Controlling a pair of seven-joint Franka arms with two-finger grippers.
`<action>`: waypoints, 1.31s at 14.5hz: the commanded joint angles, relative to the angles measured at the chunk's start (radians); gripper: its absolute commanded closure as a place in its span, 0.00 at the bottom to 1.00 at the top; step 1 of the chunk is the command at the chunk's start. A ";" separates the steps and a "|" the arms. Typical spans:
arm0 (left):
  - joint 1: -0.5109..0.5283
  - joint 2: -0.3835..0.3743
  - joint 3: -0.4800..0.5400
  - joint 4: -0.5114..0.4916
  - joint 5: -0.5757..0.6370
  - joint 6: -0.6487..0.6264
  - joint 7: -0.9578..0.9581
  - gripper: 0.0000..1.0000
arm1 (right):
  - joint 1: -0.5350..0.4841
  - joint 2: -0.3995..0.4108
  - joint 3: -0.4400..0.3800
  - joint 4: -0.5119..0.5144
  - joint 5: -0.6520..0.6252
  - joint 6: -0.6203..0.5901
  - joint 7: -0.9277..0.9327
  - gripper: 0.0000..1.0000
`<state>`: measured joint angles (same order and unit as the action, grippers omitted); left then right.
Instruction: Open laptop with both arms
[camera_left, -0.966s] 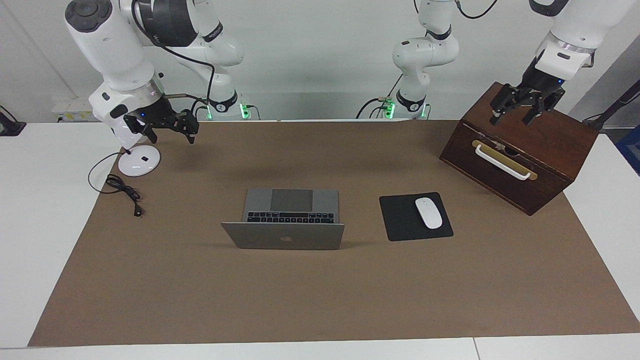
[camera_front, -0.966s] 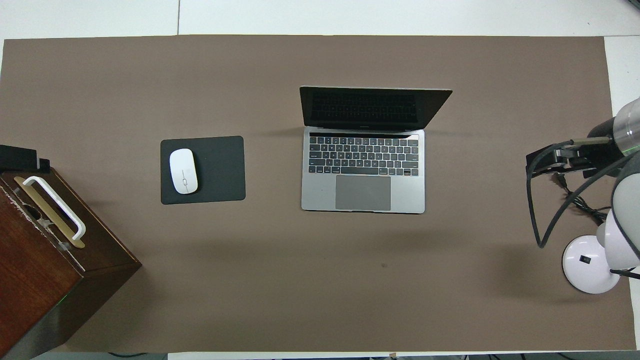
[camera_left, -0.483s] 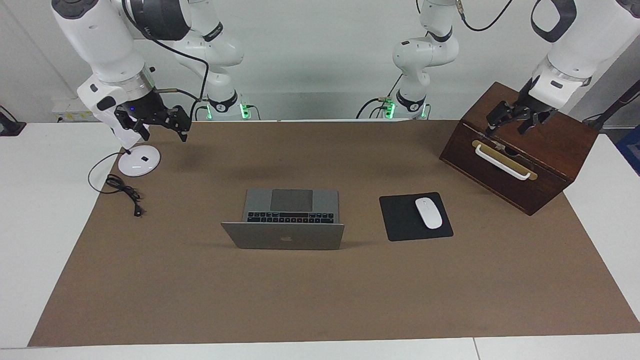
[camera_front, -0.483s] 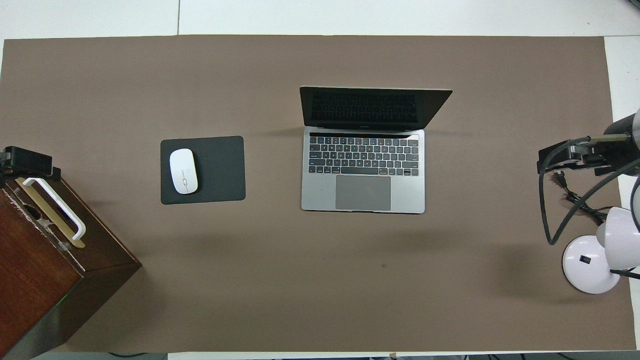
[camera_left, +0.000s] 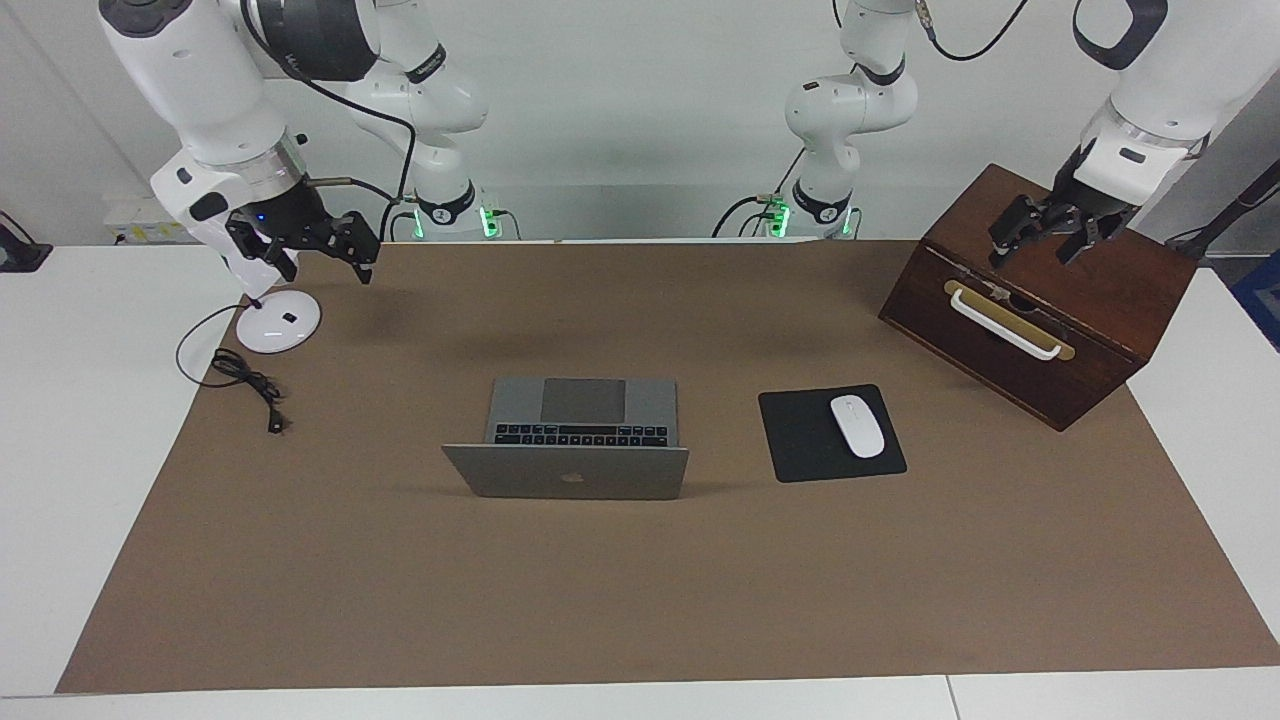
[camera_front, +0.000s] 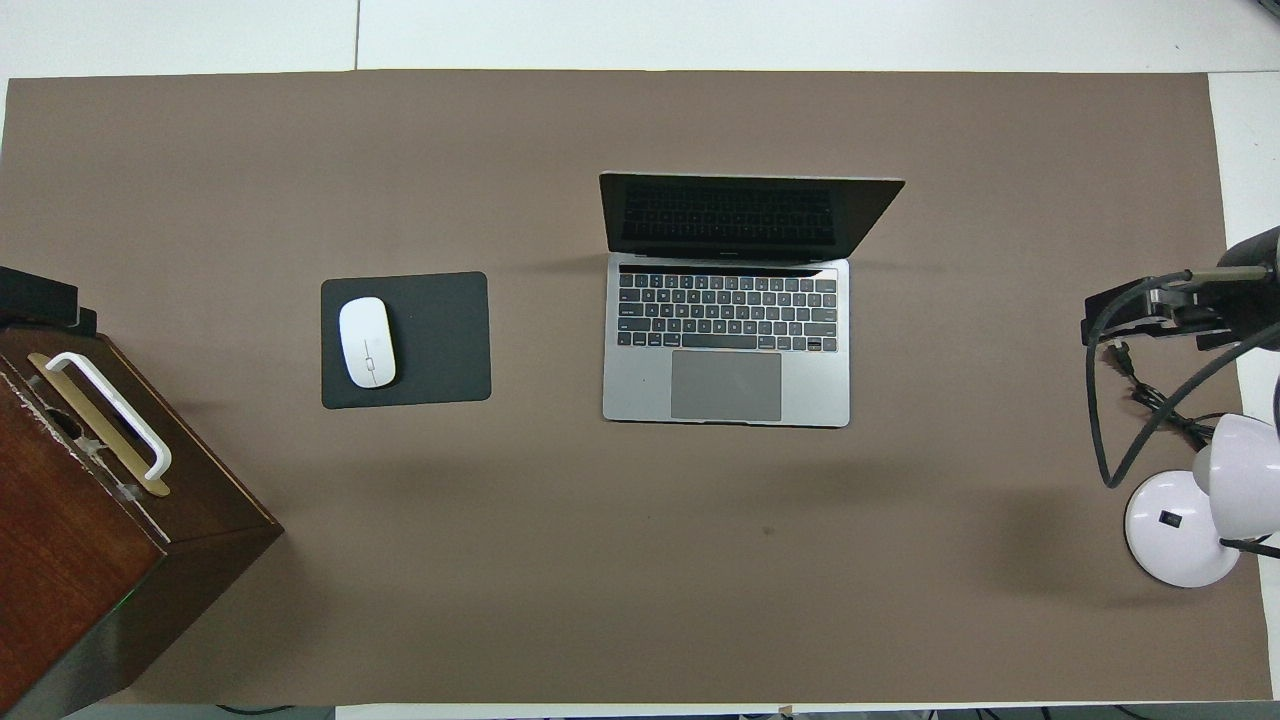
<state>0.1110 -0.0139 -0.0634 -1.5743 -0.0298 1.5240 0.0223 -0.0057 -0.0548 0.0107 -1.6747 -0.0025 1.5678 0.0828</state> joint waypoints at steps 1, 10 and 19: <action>0.004 0.020 -0.010 0.037 0.024 -0.016 0.017 0.00 | -0.007 -0.074 0.000 -0.020 0.030 0.003 0.011 0.00; -0.001 0.020 -0.010 0.034 0.013 0.005 0.028 0.00 | -0.022 0.000 0.000 -0.013 0.032 0.005 0.011 0.00; 0.001 0.020 -0.010 0.033 0.011 0.004 0.030 0.00 | -0.022 0.001 0.000 -0.022 0.030 0.008 0.014 0.00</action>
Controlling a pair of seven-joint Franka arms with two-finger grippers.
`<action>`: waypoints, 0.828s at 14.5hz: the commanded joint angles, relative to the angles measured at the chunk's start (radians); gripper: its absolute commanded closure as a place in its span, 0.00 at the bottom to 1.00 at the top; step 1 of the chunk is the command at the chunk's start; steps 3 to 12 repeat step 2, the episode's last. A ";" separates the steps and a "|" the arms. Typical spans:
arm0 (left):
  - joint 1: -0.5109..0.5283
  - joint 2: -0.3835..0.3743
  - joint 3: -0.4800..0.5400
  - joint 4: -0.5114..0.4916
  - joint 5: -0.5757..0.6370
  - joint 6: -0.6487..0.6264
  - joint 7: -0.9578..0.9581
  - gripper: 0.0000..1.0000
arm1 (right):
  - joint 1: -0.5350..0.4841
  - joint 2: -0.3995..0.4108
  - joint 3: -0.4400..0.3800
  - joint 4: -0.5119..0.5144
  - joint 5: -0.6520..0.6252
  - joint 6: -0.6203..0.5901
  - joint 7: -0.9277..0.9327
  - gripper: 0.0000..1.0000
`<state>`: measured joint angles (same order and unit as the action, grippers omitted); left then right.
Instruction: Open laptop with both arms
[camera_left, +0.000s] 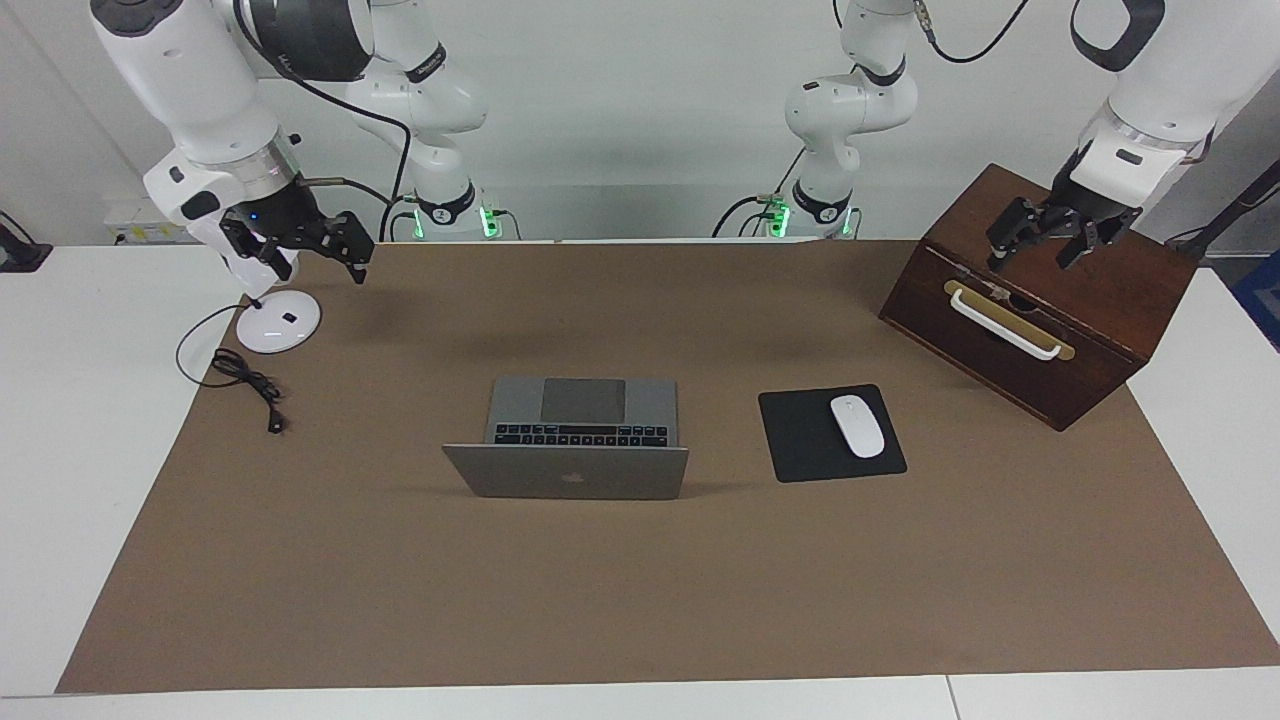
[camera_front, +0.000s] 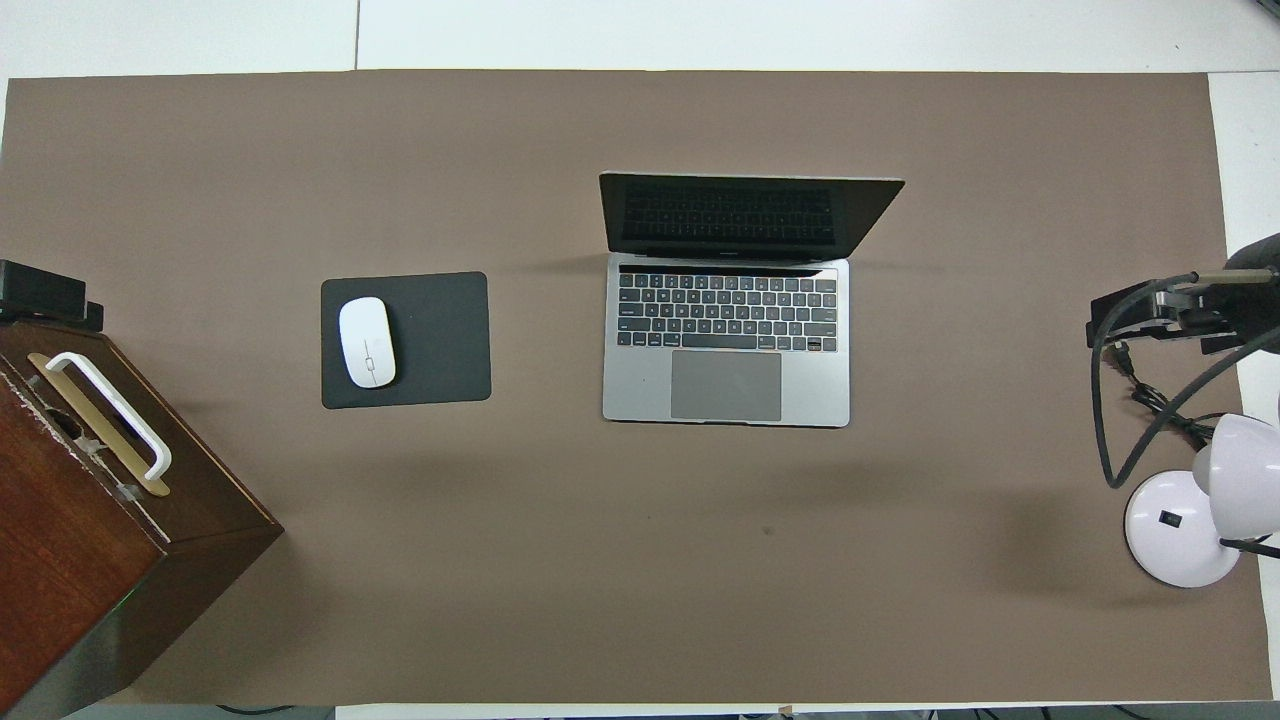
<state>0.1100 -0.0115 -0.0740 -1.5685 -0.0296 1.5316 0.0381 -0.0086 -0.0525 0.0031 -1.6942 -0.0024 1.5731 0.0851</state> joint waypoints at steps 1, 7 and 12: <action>0.002 0.016 0.000 0.025 0.011 -0.002 0.013 0.00 | -0.019 -0.001 0.008 -0.002 0.030 -0.001 0.012 0.00; 0.002 0.018 0.000 0.025 0.010 -0.002 0.013 0.00 | -0.019 -0.001 0.008 -0.002 0.030 -0.001 0.012 0.00; 0.002 0.018 0.000 0.025 0.010 -0.002 0.013 0.00 | -0.019 -0.001 0.008 -0.002 0.030 -0.001 0.012 0.00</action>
